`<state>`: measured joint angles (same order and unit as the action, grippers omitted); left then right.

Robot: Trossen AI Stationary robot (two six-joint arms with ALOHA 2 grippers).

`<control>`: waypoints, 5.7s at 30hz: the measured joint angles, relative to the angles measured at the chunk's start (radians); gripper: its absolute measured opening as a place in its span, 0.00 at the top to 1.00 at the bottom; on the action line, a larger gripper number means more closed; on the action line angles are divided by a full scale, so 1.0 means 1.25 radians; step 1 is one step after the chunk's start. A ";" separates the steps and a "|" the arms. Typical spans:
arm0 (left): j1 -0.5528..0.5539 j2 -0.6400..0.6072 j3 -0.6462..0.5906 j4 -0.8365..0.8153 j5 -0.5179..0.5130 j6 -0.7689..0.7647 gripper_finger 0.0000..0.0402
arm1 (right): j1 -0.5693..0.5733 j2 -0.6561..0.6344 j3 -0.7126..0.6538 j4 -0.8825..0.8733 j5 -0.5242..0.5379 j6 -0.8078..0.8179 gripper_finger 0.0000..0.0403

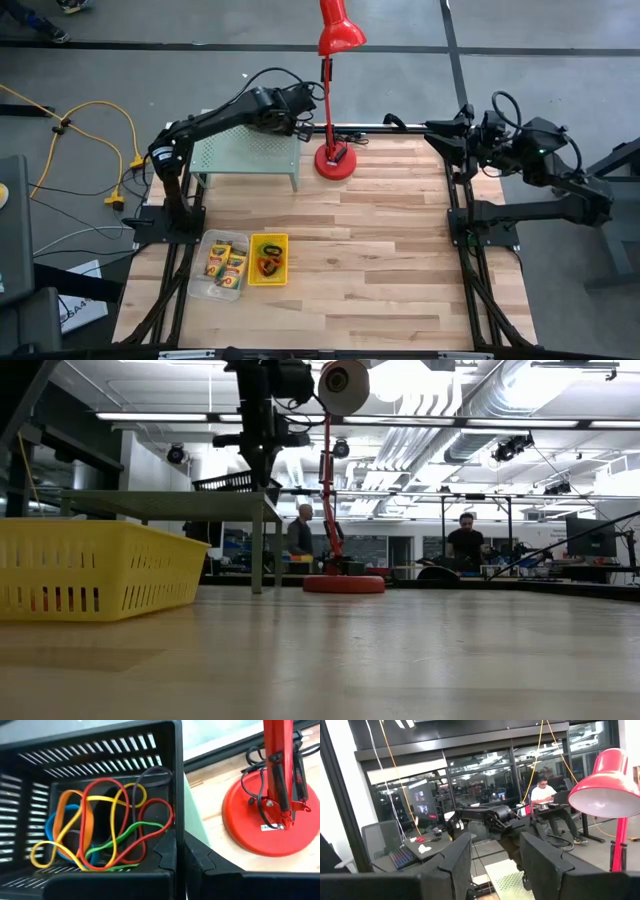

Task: Pick & Place Office Desk Supplies
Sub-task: Put the black bin with rubber bands on the shelf, then put the yellow bin with spring keychains on the shelf

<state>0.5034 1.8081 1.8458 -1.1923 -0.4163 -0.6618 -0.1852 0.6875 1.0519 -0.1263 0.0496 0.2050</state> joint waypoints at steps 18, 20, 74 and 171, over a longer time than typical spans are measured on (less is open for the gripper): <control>0.004 0.002 0.000 0.023 0.044 -0.009 0.92 | 0.000 0.095 0.000 0.002 0.000 0.000 0.61; 0.004 0.002 0.000 0.023 0.046 -0.007 0.89 | 0.000 0.114 0.000 0.000 0.000 0.000 0.61; -0.097 -0.131 0.007 -0.070 -0.154 0.135 0.82 | 0.003 0.606 0.001 0.009 0.063 0.147 0.61; -0.935 0.043 -0.146 -0.033 0.090 -0.182 0.82 | 0.049 0.606 0.000 0.086 -0.167 0.084 0.61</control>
<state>-0.6652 1.8618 1.6634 -1.2337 -0.3035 -0.8890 -0.1239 1.4455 1.0519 -0.0193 -0.1596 0.3097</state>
